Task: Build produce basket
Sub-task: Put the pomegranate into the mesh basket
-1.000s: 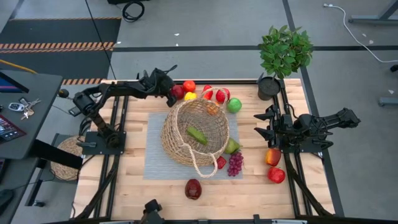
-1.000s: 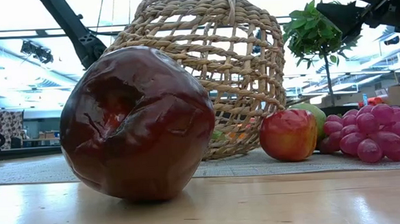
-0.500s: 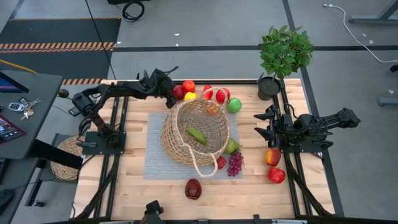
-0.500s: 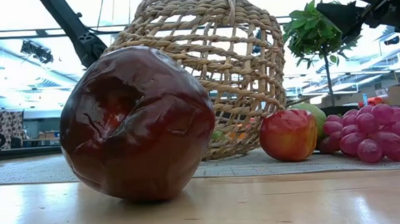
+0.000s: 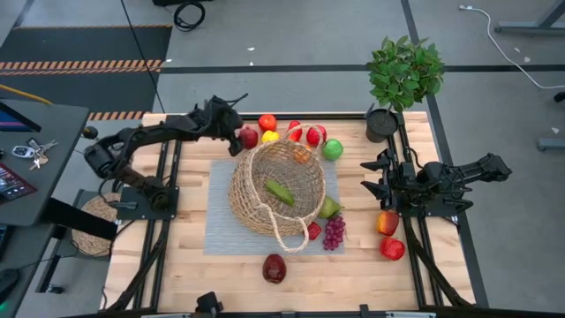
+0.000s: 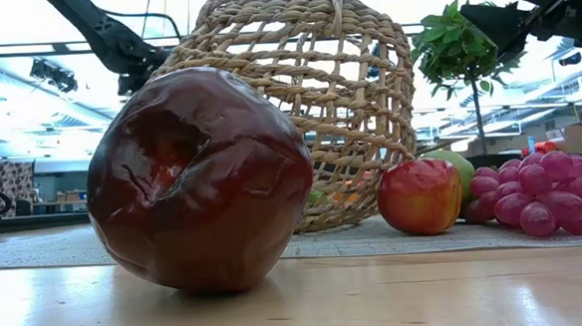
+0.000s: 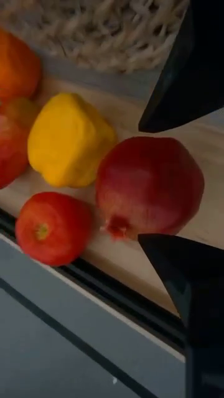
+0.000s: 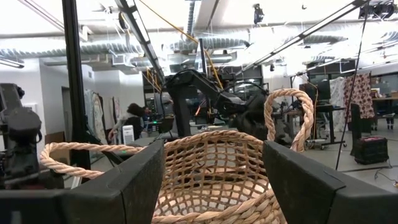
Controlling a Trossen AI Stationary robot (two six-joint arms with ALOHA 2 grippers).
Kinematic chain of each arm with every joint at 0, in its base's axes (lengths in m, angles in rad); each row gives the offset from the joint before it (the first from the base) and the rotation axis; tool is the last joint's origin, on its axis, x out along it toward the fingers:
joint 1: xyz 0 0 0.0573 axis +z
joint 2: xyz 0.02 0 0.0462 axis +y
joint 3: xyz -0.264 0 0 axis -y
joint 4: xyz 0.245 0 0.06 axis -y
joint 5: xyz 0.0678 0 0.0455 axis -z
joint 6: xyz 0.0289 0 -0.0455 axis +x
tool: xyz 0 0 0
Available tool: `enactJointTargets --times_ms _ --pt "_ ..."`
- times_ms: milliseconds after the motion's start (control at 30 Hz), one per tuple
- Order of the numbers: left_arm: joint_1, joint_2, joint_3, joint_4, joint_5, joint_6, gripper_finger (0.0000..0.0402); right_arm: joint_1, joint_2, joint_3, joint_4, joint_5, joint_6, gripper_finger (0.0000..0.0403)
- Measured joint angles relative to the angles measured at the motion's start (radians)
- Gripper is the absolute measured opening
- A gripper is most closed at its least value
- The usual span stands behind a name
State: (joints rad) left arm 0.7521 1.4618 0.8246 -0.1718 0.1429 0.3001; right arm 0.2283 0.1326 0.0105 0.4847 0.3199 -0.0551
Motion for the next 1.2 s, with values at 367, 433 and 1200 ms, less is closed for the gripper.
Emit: enactJointTargets --times_ms 367,433,1200 --pt "0.002 -0.129 0.001 -0.009 -0.066 -0.042 0.023 0.0 0.0 0.0 0.0 0.0 0.0 0.0275" --pt "0.012 -0.122 0.002 0.004 -0.088 -0.082 0.0228 0.0 0.0 0.0 0.0 0.0 0.0 0.0275" --pt "0.011 0.124 0.002 0.141 -0.103 -0.15 0.039 0.0 0.0 0.0 0.0 0.0 0.0 0.0275"
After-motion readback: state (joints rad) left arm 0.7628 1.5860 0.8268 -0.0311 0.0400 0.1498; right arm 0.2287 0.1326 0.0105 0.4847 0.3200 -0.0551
